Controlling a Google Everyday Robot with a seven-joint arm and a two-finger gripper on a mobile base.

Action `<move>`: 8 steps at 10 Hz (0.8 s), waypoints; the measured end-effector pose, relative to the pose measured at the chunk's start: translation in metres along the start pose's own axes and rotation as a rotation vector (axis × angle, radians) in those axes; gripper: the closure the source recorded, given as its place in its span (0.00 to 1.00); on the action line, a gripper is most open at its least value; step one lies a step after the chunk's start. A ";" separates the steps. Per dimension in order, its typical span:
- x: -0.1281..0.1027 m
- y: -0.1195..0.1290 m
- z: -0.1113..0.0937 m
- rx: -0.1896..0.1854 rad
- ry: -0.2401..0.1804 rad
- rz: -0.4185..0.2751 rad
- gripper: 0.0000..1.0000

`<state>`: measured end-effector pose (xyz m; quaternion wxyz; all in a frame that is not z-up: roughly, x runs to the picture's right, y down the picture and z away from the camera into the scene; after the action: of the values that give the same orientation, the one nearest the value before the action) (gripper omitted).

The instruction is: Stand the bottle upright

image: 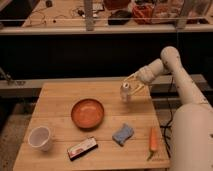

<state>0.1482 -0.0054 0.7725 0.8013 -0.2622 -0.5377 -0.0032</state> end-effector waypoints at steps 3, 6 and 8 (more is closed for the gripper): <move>-0.004 0.009 -0.007 0.077 -0.084 0.123 0.98; -0.006 0.007 -0.005 0.077 -0.087 0.117 0.98; -0.007 0.007 -0.005 0.074 -0.087 0.115 0.98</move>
<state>0.1513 -0.0036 0.7626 0.7851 -0.2626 -0.5560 0.0741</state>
